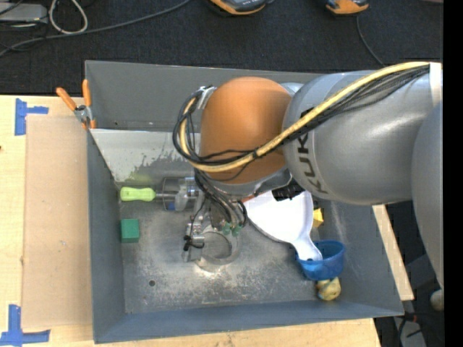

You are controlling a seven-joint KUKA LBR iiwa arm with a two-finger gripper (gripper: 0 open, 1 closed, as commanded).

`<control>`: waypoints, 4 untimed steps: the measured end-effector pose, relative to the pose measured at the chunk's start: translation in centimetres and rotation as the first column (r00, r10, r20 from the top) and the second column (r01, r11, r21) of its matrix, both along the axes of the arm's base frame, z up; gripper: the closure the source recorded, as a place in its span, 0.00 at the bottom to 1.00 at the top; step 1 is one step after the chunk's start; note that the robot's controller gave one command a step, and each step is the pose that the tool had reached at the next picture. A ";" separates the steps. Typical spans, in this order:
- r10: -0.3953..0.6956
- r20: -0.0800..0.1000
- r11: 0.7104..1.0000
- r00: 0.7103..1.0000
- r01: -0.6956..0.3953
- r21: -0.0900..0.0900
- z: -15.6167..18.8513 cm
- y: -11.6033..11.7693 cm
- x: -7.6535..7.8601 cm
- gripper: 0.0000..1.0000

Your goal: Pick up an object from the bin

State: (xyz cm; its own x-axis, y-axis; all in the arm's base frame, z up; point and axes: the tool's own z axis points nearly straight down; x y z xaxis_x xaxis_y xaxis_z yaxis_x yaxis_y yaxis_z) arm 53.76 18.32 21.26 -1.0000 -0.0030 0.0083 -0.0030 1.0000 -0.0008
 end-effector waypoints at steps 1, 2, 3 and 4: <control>-0.004 0.006 1.000 1.000 0.004 0.001 0.3 -0.1 0.2 0.00; 0.026 0.005 1.000 1.000 -0.026 0.001 0.7 -0.3 0.2 0.00; -0.051 0.006 0.999 0.999 0.051 0.001 2.1 -2.3 0.1 1.00; -0.052 0.006 0.999 0.999 0.052 0.002 2.1 -2.3 0.1 1.00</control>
Offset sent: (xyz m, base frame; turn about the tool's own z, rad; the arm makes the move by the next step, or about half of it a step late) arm 0.0082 -0.0237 0.0398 -0.1878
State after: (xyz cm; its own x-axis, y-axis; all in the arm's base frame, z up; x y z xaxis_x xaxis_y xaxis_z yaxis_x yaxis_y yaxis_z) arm 53.87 15.97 23.31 -0.9988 0.0490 0.0024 0.0490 0.9988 0.0007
